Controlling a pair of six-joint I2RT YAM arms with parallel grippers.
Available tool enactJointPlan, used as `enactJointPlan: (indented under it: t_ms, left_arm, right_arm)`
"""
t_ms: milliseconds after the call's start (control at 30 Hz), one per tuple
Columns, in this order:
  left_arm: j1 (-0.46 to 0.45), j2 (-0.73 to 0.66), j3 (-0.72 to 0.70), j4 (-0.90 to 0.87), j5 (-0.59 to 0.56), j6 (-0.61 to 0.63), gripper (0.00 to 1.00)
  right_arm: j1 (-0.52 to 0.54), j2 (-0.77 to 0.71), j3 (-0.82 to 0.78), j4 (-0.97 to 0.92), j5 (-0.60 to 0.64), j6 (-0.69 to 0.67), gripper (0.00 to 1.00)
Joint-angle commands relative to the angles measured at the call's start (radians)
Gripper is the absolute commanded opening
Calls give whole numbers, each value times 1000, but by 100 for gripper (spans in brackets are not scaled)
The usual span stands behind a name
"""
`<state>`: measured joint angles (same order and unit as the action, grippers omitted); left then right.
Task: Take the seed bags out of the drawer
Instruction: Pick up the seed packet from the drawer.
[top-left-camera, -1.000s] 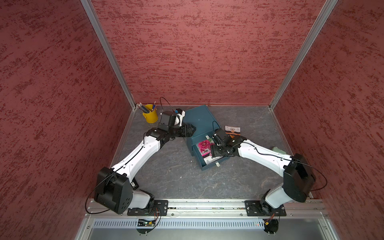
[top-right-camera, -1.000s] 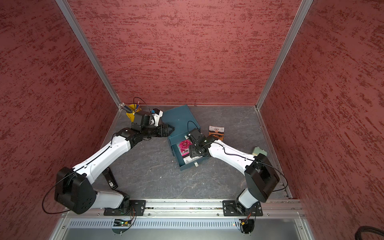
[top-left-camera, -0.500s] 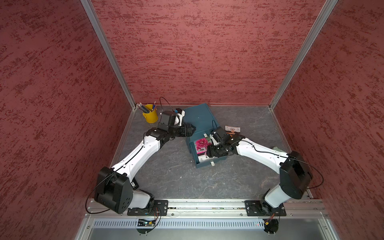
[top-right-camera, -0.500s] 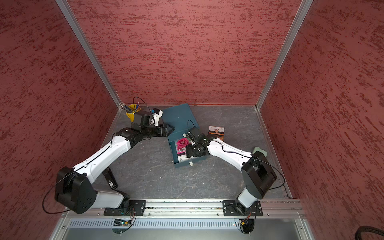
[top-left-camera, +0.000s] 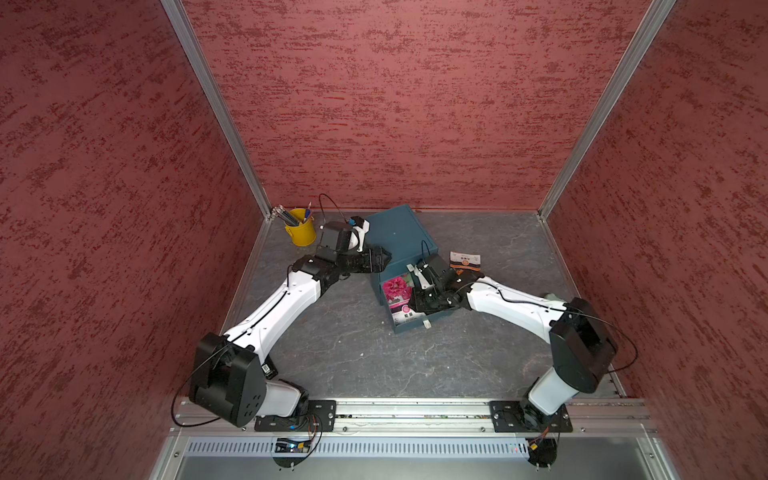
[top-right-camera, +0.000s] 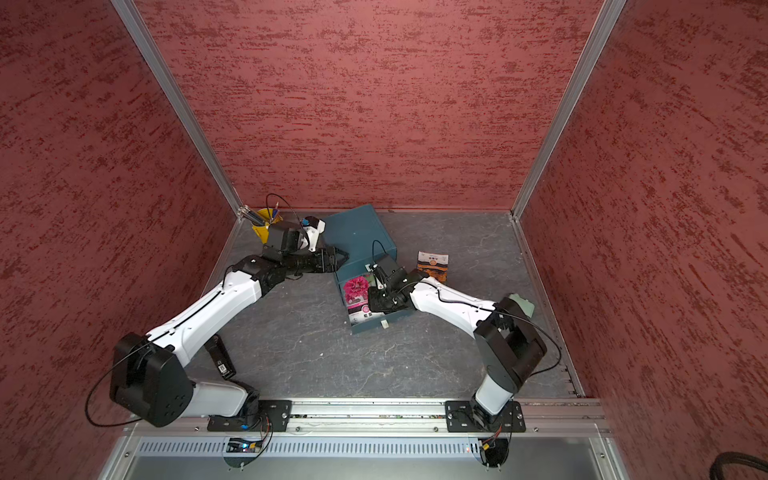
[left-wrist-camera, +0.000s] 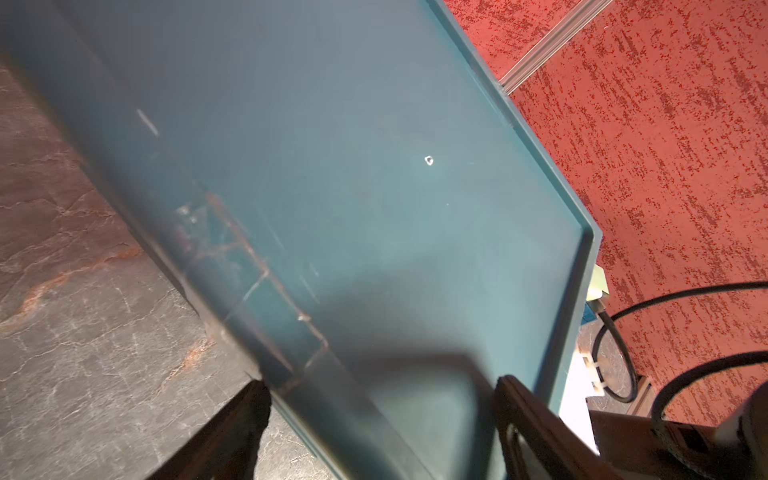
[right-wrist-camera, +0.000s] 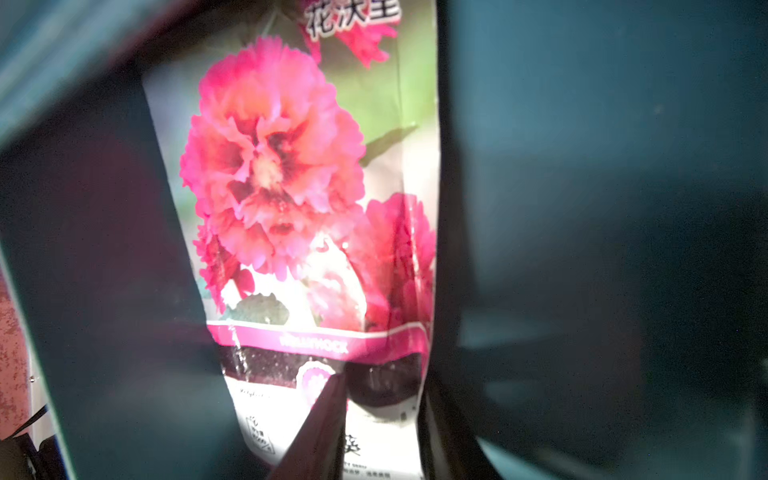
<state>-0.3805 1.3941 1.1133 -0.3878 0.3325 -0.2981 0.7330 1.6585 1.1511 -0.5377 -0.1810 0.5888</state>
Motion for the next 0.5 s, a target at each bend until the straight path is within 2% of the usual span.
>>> enactJointPlan:
  t_ms: [0,200,467]
  left_arm:
    - [-5,35,-29,-87,-10,25,87]
    - [-5,32,-27,-91,-13,27,87]
    - [-4,34,-21,-101,-19,33,87]
  right_arm:
    - [-1,23,-25,56,9,32,25]
    - [0,-7,-31,62,18,47,0]
    - [-1,-82,-24,54,1,106,0]
